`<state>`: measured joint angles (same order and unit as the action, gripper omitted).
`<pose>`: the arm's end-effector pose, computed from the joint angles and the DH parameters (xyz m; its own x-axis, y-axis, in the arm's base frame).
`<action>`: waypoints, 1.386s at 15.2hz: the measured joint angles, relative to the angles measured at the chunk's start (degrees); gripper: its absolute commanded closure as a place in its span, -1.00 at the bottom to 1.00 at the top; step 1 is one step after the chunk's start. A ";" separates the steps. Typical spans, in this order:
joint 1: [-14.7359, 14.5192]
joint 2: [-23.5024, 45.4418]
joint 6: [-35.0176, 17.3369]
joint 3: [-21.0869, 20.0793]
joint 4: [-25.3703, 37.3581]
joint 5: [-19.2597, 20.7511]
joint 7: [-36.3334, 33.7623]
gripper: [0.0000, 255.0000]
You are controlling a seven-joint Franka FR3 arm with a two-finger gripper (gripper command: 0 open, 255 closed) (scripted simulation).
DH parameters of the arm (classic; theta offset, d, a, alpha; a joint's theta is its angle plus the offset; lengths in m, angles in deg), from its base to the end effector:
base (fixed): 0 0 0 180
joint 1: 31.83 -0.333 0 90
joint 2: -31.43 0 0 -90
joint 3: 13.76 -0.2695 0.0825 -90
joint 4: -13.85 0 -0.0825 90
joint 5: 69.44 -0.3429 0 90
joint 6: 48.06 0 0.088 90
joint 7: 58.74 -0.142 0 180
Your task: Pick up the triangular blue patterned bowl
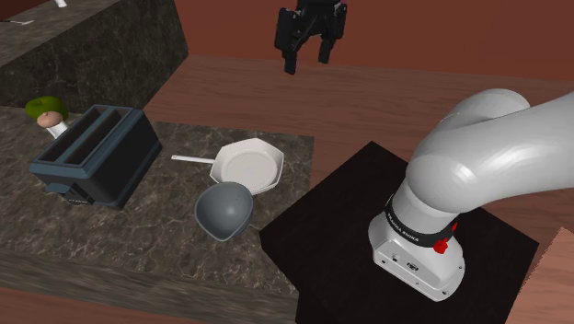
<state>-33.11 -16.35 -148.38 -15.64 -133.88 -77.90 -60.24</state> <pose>0.2958 0.0344 0.4565 1.0000 -0.0078 0.0017 -0.0076 -0.9926 -0.1209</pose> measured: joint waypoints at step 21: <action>-8.62 35.17 -52.33 -12.44 -14.21 -14.66 -5.01 -1.00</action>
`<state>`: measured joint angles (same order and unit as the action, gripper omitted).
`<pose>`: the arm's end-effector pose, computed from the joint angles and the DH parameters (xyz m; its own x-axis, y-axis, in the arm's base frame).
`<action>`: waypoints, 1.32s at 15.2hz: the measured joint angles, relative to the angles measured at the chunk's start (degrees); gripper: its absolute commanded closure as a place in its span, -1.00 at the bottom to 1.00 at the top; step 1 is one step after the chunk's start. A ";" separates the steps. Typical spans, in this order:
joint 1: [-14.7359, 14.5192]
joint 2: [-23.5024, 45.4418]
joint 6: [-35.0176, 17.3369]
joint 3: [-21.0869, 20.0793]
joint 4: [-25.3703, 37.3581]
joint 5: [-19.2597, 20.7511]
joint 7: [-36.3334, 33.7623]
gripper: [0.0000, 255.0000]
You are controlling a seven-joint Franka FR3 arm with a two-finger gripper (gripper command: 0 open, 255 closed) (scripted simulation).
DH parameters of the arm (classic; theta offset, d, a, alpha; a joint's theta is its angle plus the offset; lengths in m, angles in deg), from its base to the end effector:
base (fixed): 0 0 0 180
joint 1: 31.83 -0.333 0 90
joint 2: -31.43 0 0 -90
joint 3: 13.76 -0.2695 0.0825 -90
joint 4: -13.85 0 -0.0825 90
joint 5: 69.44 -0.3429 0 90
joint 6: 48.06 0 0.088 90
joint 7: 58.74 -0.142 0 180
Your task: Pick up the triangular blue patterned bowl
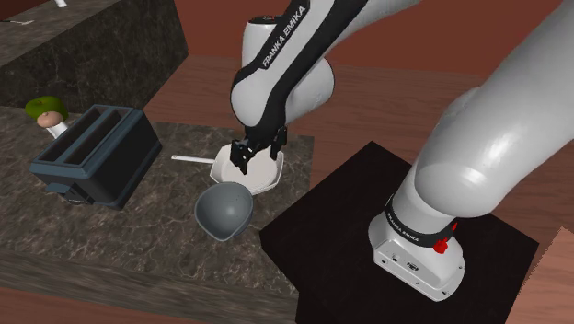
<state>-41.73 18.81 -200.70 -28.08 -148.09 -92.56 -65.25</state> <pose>0.3355 0.1365 0.2220 0.9986 -0.0504 0.0171 -0.0473 -0.9874 -0.1510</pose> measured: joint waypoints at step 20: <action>-0.97 31.54 -25.40 -4.80 7.93 -5.47 2.60 1.00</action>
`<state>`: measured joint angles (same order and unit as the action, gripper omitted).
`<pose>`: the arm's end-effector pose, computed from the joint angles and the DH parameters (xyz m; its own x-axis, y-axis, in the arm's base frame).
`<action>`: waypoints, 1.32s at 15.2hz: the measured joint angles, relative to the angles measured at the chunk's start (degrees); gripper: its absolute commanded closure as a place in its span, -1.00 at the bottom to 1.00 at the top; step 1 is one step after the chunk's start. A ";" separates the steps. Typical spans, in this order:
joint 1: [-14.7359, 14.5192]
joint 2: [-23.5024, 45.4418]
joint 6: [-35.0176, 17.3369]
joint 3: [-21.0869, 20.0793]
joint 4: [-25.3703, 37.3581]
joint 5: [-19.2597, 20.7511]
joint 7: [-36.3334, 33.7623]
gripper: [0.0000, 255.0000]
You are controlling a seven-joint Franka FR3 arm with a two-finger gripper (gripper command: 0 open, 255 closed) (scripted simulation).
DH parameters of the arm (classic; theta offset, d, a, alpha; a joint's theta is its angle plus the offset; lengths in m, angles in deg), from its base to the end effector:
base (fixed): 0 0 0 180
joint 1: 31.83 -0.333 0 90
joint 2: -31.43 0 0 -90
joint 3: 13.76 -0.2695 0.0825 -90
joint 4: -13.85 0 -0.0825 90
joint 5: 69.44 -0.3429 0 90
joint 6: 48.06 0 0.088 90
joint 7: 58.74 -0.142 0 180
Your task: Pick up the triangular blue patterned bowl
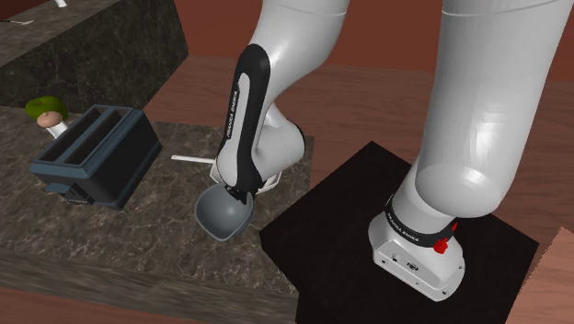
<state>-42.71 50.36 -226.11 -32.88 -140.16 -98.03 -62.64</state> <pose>0.3428 0.1731 0.0997 0.9974 -0.0671 0.0267 -0.0620 -0.9848 -0.1620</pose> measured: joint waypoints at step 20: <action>-2.93 -14.35 11.98 3.50 -2.57 3.98 -5.51 1.00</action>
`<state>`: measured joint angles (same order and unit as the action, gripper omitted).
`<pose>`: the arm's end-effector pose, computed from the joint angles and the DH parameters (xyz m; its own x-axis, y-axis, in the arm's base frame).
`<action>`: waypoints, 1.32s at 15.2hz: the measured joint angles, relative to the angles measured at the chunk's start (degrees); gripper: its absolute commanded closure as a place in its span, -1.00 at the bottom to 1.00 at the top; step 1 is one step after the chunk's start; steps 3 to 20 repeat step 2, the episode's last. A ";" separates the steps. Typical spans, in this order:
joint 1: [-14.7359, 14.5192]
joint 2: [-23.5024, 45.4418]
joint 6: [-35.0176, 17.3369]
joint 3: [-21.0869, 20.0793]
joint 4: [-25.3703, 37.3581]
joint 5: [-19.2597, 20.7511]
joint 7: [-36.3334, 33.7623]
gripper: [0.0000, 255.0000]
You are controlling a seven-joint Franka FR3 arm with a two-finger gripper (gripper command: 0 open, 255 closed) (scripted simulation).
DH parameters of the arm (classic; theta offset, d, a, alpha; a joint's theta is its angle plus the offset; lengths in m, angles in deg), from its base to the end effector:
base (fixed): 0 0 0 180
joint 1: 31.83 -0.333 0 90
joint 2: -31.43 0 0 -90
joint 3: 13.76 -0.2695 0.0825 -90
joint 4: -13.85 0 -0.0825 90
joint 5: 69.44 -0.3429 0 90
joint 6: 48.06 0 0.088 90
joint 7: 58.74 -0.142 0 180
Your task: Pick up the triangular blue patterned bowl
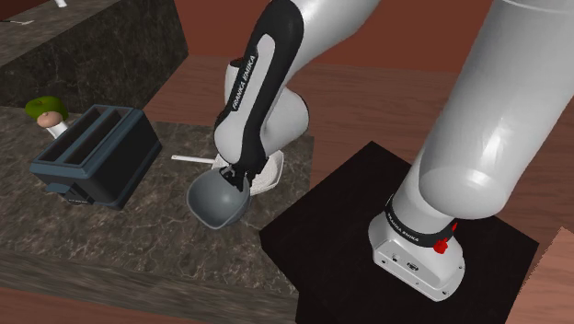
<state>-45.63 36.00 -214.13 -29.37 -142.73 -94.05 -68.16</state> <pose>0.3473 0.1751 0.1625 0.9974 -0.0679 0.0252 -0.0630 -0.9849 -0.1615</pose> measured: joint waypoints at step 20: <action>-0.02 -1.67 1.43 0.13 -0.24 0.48 -0.58 1.00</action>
